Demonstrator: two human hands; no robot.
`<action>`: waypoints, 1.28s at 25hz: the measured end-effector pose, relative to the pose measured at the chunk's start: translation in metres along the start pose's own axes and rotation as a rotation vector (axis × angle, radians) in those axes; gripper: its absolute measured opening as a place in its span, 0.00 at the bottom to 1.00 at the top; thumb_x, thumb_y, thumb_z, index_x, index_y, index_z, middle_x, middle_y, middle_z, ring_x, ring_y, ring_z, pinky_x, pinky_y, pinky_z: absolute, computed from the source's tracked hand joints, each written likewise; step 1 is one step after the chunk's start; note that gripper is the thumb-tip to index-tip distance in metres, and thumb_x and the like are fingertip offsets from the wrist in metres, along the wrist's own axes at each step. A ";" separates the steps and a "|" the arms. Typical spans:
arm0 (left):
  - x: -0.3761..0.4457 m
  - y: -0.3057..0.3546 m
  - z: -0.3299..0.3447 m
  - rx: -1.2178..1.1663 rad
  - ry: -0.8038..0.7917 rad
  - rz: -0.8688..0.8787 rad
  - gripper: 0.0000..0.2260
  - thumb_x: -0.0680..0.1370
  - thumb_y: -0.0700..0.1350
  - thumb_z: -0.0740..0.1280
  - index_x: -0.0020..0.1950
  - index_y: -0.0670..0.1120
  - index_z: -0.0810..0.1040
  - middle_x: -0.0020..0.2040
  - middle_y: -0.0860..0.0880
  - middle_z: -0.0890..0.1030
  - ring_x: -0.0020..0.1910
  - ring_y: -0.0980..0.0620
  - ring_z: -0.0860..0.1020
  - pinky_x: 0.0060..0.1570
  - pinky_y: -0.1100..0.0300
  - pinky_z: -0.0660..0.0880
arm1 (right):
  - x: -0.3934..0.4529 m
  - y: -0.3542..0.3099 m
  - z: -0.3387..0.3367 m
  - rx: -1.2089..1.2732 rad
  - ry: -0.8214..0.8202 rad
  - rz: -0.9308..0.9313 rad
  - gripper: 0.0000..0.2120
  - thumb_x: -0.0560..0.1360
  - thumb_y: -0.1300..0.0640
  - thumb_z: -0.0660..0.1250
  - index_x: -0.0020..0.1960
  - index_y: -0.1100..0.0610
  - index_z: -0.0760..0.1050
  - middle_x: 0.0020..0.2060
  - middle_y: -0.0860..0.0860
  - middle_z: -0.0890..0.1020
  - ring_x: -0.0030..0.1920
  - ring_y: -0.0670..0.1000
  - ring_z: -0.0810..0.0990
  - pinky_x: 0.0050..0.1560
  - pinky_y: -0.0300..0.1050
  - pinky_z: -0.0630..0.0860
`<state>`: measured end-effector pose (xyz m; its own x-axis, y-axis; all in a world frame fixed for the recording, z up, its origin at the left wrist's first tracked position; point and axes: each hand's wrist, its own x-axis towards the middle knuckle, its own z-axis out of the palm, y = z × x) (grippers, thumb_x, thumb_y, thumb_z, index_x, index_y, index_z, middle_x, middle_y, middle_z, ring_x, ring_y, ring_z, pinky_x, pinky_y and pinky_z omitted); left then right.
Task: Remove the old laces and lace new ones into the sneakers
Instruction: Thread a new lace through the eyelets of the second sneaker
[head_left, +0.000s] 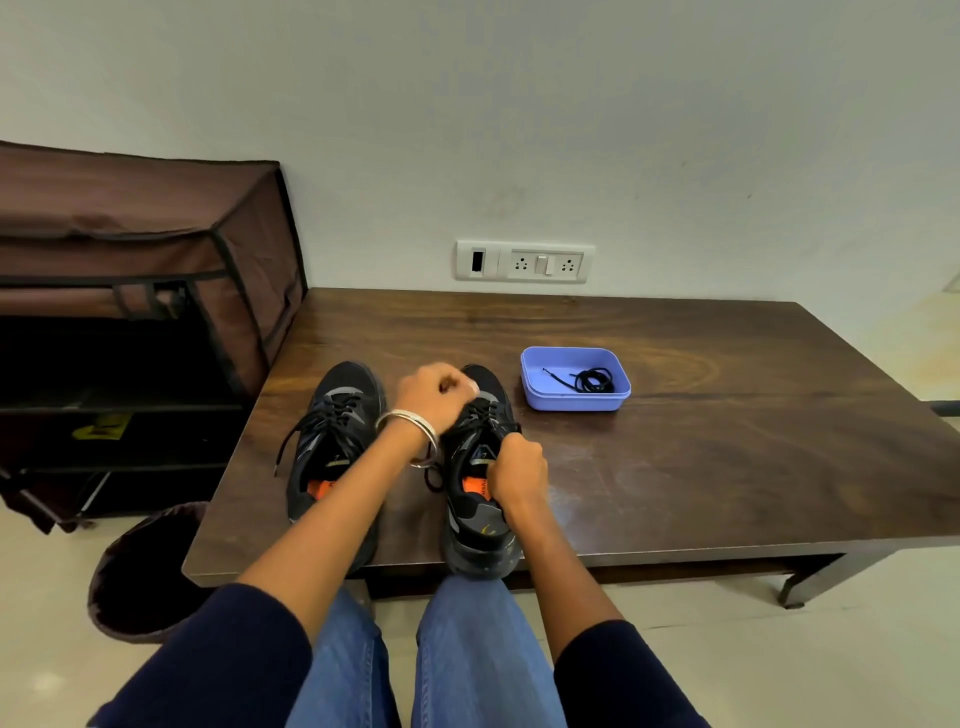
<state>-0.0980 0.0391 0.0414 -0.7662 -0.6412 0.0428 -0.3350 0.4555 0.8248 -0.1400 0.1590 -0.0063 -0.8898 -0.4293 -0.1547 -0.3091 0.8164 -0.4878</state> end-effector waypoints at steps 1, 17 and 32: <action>0.001 -0.002 0.010 0.249 -0.051 0.080 0.07 0.75 0.47 0.69 0.50 0.47 0.84 0.48 0.47 0.82 0.47 0.49 0.79 0.51 0.58 0.74 | 0.000 0.000 0.000 0.002 -0.003 -0.005 0.08 0.78 0.63 0.61 0.54 0.65 0.75 0.53 0.61 0.79 0.53 0.62 0.79 0.47 0.50 0.75; -0.004 0.007 0.003 -1.120 -0.084 -0.279 0.11 0.83 0.37 0.52 0.45 0.45 0.70 0.33 0.47 0.80 0.29 0.52 0.79 0.19 0.66 0.59 | 0.001 0.001 0.002 0.002 0.024 0.006 0.07 0.78 0.63 0.62 0.54 0.64 0.75 0.54 0.61 0.79 0.54 0.63 0.79 0.47 0.51 0.75; 0.002 -0.015 0.031 0.620 -0.084 0.057 0.09 0.78 0.40 0.60 0.48 0.50 0.80 0.53 0.45 0.79 0.51 0.39 0.78 0.44 0.54 0.71 | 0.003 0.004 0.004 0.008 0.045 -0.003 0.09 0.78 0.63 0.61 0.56 0.64 0.75 0.53 0.61 0.80 0.53 0.61 0.80 0.45 0.49 0.74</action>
<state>-0.1113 0.0503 0.0113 -0.8241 -0.5663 0.0117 -0.5290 0.7769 0.3415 -0.1419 0.1592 -0.0121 -0.9033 -0.4134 -0.1142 -0.3090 0.8120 -0.4951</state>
